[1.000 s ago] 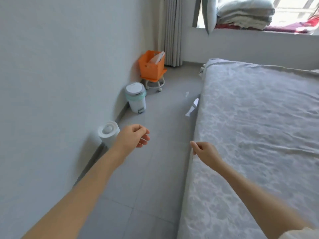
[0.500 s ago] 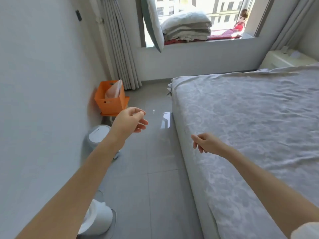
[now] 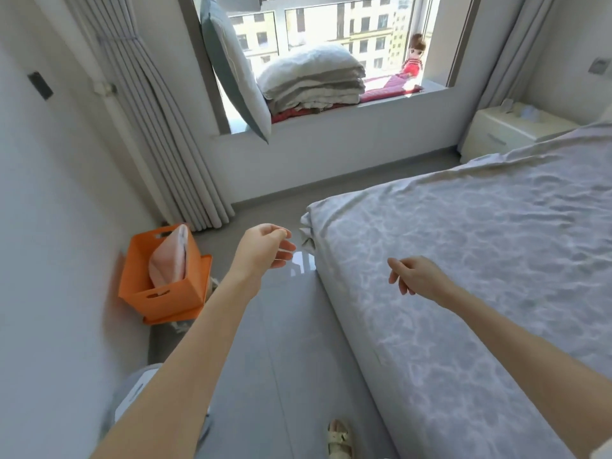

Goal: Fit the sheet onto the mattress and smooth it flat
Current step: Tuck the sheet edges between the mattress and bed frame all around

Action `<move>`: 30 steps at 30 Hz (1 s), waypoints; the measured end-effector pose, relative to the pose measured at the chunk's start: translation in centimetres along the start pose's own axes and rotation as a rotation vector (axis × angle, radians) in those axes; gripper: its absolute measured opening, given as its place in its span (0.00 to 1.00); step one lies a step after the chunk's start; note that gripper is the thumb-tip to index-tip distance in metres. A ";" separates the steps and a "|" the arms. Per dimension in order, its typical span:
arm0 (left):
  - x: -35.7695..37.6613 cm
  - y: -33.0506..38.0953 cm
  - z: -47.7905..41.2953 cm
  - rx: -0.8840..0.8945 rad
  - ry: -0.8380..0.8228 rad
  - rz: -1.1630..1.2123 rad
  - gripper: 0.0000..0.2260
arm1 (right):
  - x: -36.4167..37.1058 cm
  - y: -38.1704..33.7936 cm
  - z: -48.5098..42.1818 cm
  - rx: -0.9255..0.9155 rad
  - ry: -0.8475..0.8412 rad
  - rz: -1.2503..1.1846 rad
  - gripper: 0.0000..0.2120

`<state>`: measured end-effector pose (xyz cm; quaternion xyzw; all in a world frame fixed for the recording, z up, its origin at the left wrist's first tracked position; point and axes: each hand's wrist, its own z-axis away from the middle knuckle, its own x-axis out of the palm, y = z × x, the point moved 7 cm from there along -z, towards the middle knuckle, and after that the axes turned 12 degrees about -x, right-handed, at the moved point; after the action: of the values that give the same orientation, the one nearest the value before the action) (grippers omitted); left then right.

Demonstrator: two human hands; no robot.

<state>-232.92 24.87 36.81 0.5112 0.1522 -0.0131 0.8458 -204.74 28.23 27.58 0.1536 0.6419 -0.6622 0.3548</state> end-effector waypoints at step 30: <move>8.9 8.6 -75.3 -0.472 -0.399 -0.353 0.06 | 9.5 10.2 -62.1 0.599 -0.029 0.107 0.23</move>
<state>-241.23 95.58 9.36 0.2550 0.0687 -0.2231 0.9383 -220.30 85.98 5.78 0.2755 0.4040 -0.8045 0.3370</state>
